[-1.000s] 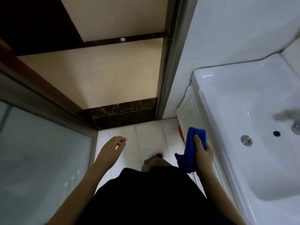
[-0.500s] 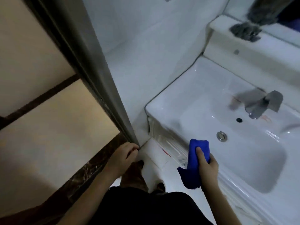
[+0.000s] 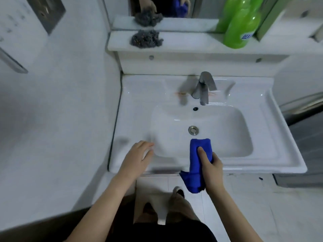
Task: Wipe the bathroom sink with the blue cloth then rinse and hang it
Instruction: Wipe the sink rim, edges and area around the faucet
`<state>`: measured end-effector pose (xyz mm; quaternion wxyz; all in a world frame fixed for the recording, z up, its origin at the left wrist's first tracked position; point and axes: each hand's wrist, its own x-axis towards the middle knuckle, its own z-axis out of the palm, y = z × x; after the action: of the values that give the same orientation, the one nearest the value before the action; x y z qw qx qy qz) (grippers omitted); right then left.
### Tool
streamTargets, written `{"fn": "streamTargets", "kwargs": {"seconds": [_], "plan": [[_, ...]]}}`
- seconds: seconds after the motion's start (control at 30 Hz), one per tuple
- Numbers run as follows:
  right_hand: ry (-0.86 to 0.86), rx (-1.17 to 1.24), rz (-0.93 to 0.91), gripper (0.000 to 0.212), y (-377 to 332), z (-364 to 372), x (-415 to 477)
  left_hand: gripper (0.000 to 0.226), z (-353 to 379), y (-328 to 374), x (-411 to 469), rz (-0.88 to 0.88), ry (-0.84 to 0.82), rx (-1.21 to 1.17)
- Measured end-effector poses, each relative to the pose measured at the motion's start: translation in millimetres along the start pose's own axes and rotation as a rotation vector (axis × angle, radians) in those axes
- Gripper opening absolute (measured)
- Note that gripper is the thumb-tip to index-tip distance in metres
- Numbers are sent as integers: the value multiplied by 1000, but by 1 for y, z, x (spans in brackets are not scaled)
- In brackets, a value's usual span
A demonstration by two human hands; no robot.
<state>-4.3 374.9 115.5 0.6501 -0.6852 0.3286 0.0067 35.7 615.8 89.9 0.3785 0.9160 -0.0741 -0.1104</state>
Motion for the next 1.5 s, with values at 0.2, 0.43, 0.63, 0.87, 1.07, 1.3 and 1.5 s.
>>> {"fn": "streamTargets", "kwargs": {"seconds": [0.2,0.43,0.63,0.87,1.07,1.3,1.5], "plan": [[14,35,-15,38,-16,25,90,53,12,-19,102,-22,78,110],[-12,-4,34,40,19,82,218,58,46,-103,208,-34,134,512],[177,96,140,32,57,154,275,49,58,-126,214,31,219,588],[40,-208,65,29,86,227,258,51,55,-124,216,24,204,619],[-83,-841,-119,40,111,128,286,49,56,-122,217,44,254,641],[-179,-670,-4,33,101,180,261,51,55,-123,216,40,228,661],[-380,20,176,34,46,163,236,53,53,-121,215,26,195,636]]}}
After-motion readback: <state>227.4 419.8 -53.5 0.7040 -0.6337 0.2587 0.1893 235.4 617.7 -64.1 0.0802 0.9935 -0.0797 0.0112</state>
